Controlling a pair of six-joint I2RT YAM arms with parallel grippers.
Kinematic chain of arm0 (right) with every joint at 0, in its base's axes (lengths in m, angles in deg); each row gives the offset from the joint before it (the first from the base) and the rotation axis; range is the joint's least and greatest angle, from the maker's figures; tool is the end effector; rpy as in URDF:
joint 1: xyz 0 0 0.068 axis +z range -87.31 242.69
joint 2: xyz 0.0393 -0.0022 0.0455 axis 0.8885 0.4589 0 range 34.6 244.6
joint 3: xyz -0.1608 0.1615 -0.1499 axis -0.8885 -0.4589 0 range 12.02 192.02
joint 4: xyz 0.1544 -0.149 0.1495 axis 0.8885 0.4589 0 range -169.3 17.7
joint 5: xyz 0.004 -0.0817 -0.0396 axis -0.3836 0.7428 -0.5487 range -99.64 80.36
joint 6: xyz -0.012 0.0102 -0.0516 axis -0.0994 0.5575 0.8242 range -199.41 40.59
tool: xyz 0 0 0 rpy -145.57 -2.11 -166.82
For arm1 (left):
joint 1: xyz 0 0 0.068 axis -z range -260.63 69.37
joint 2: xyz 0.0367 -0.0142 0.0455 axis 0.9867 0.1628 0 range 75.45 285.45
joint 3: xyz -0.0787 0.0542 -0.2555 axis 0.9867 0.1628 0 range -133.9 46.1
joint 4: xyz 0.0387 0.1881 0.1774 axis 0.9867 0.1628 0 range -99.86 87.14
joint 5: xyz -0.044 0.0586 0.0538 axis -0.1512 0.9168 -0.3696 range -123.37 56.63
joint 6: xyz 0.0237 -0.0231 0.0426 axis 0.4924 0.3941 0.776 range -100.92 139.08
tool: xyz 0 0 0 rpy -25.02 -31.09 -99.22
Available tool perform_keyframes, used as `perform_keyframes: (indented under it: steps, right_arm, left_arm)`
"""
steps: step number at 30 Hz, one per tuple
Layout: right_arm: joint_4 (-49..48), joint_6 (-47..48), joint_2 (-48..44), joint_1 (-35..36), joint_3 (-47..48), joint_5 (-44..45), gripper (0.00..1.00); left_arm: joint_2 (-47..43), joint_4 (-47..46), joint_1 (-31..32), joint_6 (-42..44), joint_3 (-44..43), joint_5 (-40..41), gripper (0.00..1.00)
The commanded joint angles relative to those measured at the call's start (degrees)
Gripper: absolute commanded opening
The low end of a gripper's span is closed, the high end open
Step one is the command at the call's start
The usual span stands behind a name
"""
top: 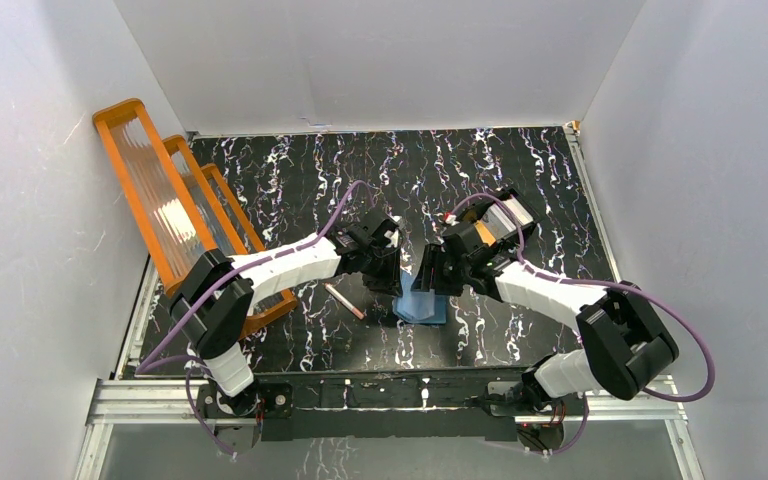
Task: Put the credit cards into the card holder
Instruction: Turn over the card slot in the card holder.
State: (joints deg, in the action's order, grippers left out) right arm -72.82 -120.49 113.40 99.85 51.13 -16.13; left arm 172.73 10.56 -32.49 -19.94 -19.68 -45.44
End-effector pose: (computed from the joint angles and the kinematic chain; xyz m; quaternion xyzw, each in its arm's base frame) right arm 0.2138 0.1671 0.1832 0.0105 0.9264 0.2759 0.2559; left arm 0.2352 -0.2736 0.2128 0.1089 0.9343 -0.2957 0.1665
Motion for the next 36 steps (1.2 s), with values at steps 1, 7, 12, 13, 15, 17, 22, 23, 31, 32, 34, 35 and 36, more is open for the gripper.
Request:
perform_keyframes:
  steps: [1,7,12,13,15,17,22,23,31,32,34,35,36]
  right_arm:
    - [6.0,2.68,-1.33,0.19,3.07,6.35,0.58]
    - [9.18,4.8,-3.31,0.07,2.74,10.23,0.58]
    - [11.72,6.73,-3.57,-0.05,5.18,10.13,0.59]
    - [13.0,7.6,-3.69,-0.15,6.29,10.69,0.59]
    - [15.02,9.63,-4.34,-0.52,8.71,12.17,0.6]
    - [15.83,12.32,-4.93,-1.67,11.06,13.25,0.61]
    - [16.22,22.52,-2.74,-6.58,18.22,17.56,0.62]
    - [15.8,24.84,-1.85,-7.36,19.28,19.26,0.62]
    - [11.91,44.29,7.92,-15.0,24.96,26.25,0.65]
    - [11.39,46.01,8.94,-16.09,25.27,27.49,0.66]
    - [11.08,48.8,11.25,-18.61,26.28,27.73,0.67]
    - [10.86,50.22,12.14,-19.58,26.87,27.99,0.67]
    - [10.32,51.59,12.7,-20.23,27.11,28.34,0.68]
  left_arm:
    - [-2.1,1.37,0.19,-0.21,-0.42,2.02,0.0]
    - [-3.1,-1.87,0.17,-1.28,3.8,3.01,0.0]
    - [-3.83,-4.05,0.09,-0.97,5.8,3.29,0.0]
    - [-3.81,-4.0,0.09,-0.84,6.14,3.41,0.0]
    - [-4.35,-4.62,0.05,-0.74,7.14,3.88,0.0]
    - [-5.2,-6.01,0.11,-0.71,8.3,3.68,0.0]
    - [-7.21,-7.94,0.11,-1.44,9.91,3.17,0.01]
    - [-7.26,-8.05,0.11,-1.47,10.15,3.01,0.02]
    - [-8.28,-11.21,0.12,-3.05,12.43,0.85,0.05]
    - [-8.5,-11.39,0.11,-3.26,12.63,0.83,0.05]
    - [-8.83,-11.82,0.11,-3.5,13.01,0.76,0.05]
    - [-9.01,-11.96,0.09,-3.56,13.12,0.67,0.05]
    - [-9.11,-12.05,0.09,-3.66,13.2,0.59,0.05]
